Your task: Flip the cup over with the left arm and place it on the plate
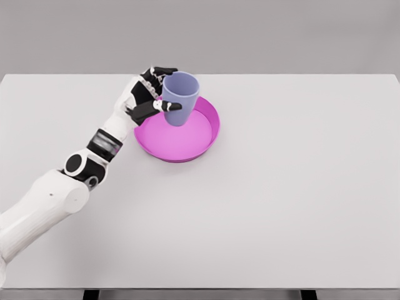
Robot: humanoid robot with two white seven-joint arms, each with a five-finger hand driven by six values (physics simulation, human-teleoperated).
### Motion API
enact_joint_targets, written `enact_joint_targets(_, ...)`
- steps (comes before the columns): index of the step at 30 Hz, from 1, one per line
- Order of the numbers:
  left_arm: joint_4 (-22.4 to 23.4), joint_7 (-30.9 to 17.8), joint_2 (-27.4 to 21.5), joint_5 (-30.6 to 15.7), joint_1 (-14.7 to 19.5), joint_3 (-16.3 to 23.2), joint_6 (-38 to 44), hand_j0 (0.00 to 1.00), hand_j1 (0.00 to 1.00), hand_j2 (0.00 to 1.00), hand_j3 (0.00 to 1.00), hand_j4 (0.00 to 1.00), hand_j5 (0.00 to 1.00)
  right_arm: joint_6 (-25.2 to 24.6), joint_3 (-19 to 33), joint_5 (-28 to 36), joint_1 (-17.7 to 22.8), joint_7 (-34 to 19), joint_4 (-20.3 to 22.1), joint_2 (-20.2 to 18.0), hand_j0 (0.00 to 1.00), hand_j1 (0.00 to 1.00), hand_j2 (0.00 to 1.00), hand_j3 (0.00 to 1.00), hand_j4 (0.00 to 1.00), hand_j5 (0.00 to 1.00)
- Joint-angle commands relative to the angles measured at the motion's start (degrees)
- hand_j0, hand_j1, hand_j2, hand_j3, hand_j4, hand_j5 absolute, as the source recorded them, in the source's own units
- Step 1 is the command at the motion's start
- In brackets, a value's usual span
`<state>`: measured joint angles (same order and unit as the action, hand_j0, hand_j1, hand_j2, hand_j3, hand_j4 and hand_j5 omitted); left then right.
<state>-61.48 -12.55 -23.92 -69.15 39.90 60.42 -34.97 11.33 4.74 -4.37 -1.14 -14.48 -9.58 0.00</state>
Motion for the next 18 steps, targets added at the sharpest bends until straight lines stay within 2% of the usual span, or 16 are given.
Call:
enact_joint_targets(1, 2.59, -0.02, 1.16, -0.02, 0.0, 0.58, -0.03, 0.48, 0.48, 0.48, 0.48, 0.48, 0.48, 0.01, 0.0, -0.03, 0.0, -0.02, 0.0, 0.0, 1.0, 1.0, 1.0, 1.0, 1.0, 1.0)
enact_joint_targets(5, 4.88, -0.02, 2.04, 0.07, 0.62, 0.49, -0.03, 0.48, 0.48, 0.48, 0.48, 0.48, 0.48, 0.01, 0.0, -0.03, 0.0, -0.02, 0.0, 0.0, 1.0, 1.0, 1.0, 1.0, 1.0, 1.0)
enact_joint_targets(9, 4.26, -0.2, 2.13, 0.07, 0.62, 0.49, -0.03, 0.49, 0.49, 0.49, 0.49, 0.49, 0.49, 0.01, 0.0, -0.03, 0.0, -0.02, 0.0, 0.0, 1.0, 1.0, 1.0, 1.0, 1.0, 1.0)
enact_joint_targets(12, 3.38, -0.28, 2.04, 0.15, 0.53, 0.4, -0.03, 0.63, 0.63, 0.63, 0.63, 0.63, 0.63, 0.01, 0.0, -0.03, 0.0, -0.02, 0.0, 0.0, 1.0, 1.0, 1.0, 1.0, 1.0, 1.0)
enact_joint_targets(13, 3.03, -0.28, 1.95, 0.15, 0.53, 0.31, -0.03, 0.72, 0.72, 0.72, 0.72, 0.72, 0.72, 0.01, 0.0, -0.03, 0.0, -0.02, 0.0, 0.0, 1.0, 1.0, 1.0, 1.0, 1.0, 1.0)
enact_joint_targets(18, 1.63, -0.2, 1.78, 0.33, 0.35, 0.31, -0.03, 0.84, 0.84, 0.84, 0.84, 0.84, 0.84, 0.01, 0.0, -0.03, 0.0, -0.02, 0.0, 0.0, 1.0, 1.0, 1.0, 1.0, 1.0, 1.0)
